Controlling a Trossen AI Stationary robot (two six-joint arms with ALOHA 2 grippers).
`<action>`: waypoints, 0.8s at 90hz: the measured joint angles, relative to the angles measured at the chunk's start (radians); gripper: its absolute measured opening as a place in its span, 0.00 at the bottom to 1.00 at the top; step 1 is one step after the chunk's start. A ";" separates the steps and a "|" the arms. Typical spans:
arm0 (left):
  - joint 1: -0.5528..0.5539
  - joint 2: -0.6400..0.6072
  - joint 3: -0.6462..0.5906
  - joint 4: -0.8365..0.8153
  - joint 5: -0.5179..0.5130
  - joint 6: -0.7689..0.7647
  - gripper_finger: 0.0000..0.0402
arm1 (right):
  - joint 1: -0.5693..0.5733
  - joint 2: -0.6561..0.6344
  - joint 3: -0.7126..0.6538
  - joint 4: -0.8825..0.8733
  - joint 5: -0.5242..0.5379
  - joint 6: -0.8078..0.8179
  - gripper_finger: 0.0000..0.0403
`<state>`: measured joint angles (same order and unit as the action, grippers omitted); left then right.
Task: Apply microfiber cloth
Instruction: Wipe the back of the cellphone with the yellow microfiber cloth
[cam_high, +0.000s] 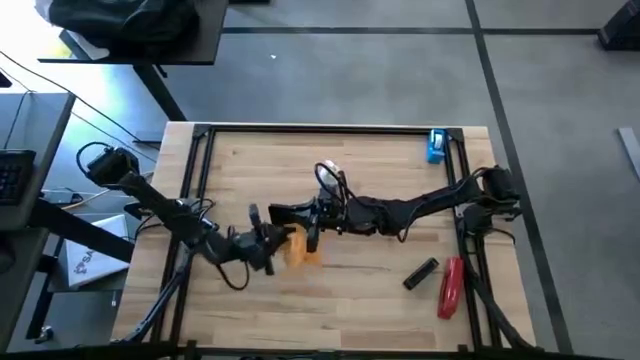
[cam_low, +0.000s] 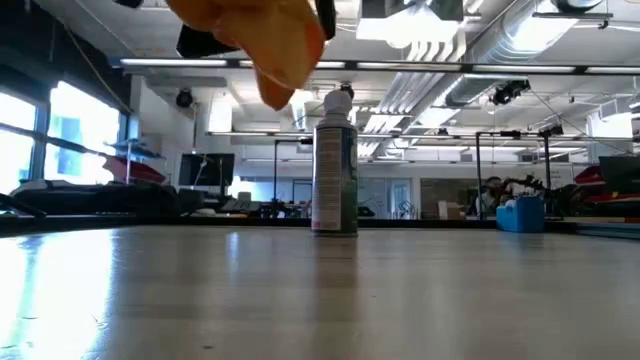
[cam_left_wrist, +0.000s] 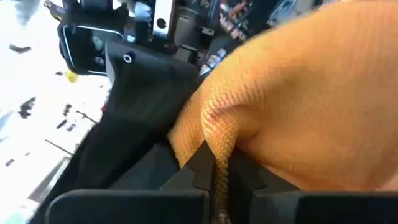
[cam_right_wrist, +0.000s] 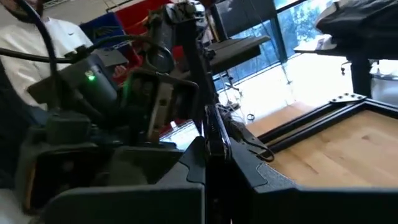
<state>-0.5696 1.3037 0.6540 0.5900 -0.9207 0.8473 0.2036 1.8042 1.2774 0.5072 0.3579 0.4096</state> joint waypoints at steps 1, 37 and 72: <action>0.004 0.000 0.000 0.000 0.000 0.011 0.00 | 0.000 0.000 0.000 -0.002 0.002 0.000 0.00; -0.006 0.000 0.000 0.051 -0.061 0.539 0.00 | -0.008 0.000 -0.001 0.003 0.008 0.000 0.00; -0.026 0.151 0.001 -0.156 0.087 0.131 0.00 | -0.010 0.001 -0.002 0.037 0.002 -0.006 0.00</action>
<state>-0.5956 1.4550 0.6547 0.4336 -0.8341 0.9786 0.1937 1.8050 1.2751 0.5440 0.3601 0.4035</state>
